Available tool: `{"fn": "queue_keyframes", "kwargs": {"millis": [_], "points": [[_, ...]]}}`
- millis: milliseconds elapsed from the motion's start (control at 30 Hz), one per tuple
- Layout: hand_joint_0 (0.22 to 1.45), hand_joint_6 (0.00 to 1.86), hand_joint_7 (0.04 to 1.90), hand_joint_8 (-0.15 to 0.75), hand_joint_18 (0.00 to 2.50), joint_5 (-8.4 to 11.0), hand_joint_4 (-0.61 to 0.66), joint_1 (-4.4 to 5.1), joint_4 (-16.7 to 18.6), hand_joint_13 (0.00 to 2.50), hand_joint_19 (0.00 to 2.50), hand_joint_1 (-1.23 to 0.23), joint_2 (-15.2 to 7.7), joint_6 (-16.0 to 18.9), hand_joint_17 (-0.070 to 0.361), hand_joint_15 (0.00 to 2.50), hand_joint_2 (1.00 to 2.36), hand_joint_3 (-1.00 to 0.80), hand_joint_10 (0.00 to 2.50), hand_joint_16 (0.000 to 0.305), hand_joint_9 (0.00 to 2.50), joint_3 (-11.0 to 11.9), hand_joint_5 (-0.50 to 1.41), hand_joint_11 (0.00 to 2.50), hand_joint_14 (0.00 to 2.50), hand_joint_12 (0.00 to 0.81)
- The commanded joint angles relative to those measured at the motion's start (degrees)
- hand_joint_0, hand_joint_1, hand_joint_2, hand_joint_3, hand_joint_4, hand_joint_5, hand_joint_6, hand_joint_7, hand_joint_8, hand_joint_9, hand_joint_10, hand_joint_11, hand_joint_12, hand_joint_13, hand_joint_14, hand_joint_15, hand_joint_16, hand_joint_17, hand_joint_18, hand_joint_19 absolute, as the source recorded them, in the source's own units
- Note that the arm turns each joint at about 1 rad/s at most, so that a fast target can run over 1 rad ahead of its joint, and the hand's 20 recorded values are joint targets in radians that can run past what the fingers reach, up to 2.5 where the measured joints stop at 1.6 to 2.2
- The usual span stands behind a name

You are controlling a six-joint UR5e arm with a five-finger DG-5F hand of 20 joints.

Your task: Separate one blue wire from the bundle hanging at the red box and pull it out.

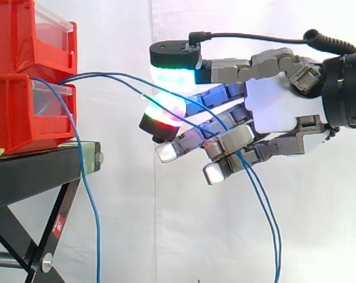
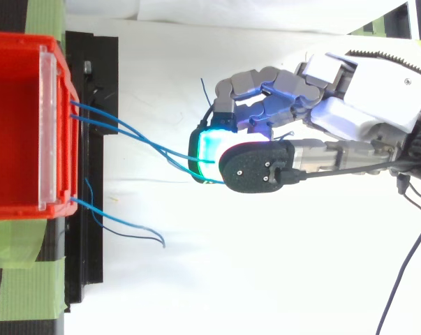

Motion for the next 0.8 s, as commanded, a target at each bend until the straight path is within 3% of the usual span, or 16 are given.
{"fn": "queue_keyframes", "kwargs": {"millis": [0,533,767], "points": [[0.58,0.69,1.2,0.315,0.54,0.0,0.19,0.0,0.0,0.73,1.24,-0.64,0.06,0.0,0.1,1.64,1.01,-0.3,0.02,0.045,0.81,0.0,-0.16,1.05,1.22,0.318],[0.61,0.78,1.11,0.305,0.58,0.0,0.15,0.0,0.0,0.76,1.17,-0.73,-0.02,-0.09,0.101,1.67,1.02,-0.19,0.02,0.045,0.82,0.0,-0.17,1.06,1.14,0.315],[0.56,0.74,1.16,0.316,0.56,0.0,0.19,0.0,0.0,0.75,1.19,-0.64,0.06,-0.09,0.102,1.63,1.01,-0.32,0.02,0.046,0.83,0.0,-0.17,1.06,1.22,0.332]]}}
